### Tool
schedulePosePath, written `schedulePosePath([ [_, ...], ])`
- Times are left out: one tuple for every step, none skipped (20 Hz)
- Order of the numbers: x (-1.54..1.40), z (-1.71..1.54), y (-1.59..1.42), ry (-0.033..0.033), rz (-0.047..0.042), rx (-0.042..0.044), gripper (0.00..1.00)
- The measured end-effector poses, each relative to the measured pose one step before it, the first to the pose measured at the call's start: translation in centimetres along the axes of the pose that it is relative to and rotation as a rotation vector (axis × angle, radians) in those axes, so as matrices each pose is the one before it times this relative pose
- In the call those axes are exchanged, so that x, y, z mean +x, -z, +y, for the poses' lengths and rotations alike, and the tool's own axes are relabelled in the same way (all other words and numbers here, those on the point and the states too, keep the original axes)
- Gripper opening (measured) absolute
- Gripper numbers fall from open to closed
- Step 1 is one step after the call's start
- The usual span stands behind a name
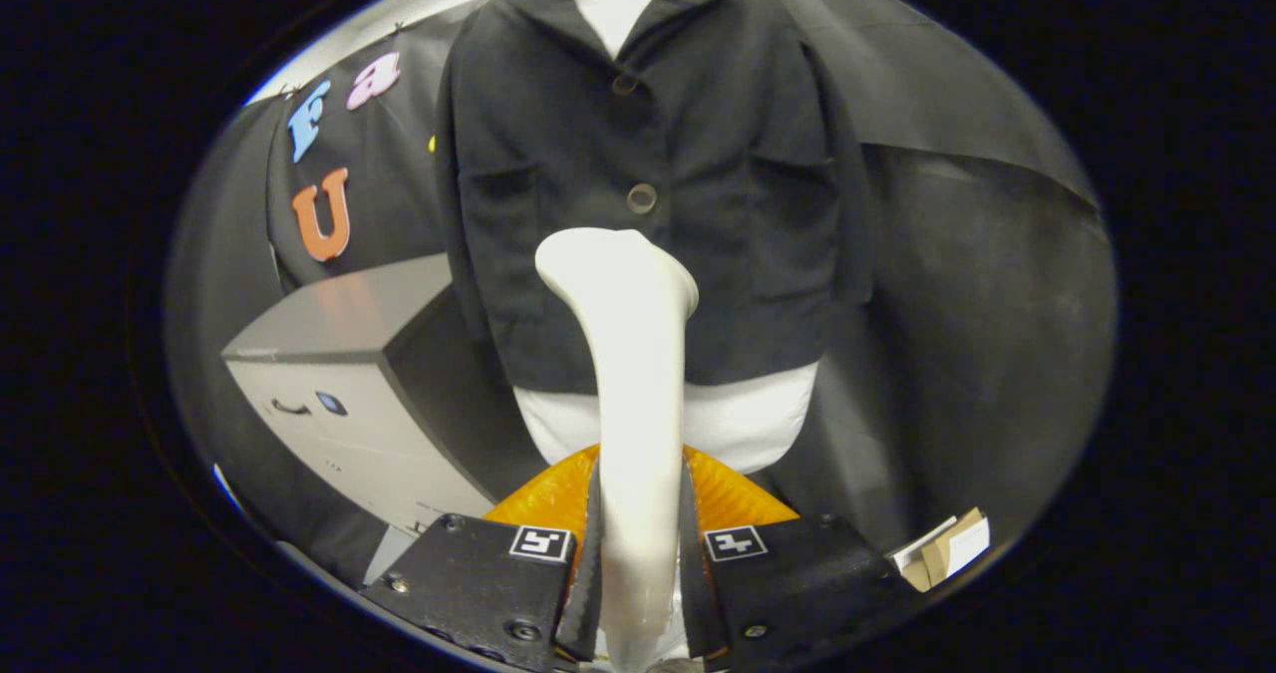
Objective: Iron the clothes twice with a garment steamer, once on the left side and once on the right side.
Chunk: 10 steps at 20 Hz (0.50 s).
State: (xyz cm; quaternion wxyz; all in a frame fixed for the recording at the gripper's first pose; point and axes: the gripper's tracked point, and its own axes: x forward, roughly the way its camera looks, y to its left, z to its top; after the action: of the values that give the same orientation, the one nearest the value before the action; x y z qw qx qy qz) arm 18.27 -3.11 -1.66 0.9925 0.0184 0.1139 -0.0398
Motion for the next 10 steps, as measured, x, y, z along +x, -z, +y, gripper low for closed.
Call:
schedulePosePath([
  [-0.766, -0.731, -1.403, 0.00437, -0.02668, 0.01845, 0.36],
  [-0.651, -0.765, -1.464, 0.00485, -0.02857, 0.01973, 0.36],
  [-0.616, -0.706, -1.601, 0.00449, -0.03447, 0.01764, 0.36],
  [-0.497, -0.751, -1.615, 0.00557, -0.03446, 0.01226, 0.36],
  [-0.505, -0.618, -1.648, 0.00407, -0.03345, 0.01055, 0.36],
  [-0.442, -0.441, -1.579, 0.00346, -0.03284, 0.00765, 0.36],
  [-0.599, -0.562, -1.642, 0.00292, -0.03205, 0.00836, 0.36],
  [-0.824, -0.578, -1.653, 0.00313, -0.03285, 0.00421, 0.35],
  [-0.384, -0.435, -1.468, 0.00243, -0.02925, 0.00683, 0.36],
  [-0.342, -0.414, -1.344, 0.00120, -0.02769, 0.00326, 0.36],
])
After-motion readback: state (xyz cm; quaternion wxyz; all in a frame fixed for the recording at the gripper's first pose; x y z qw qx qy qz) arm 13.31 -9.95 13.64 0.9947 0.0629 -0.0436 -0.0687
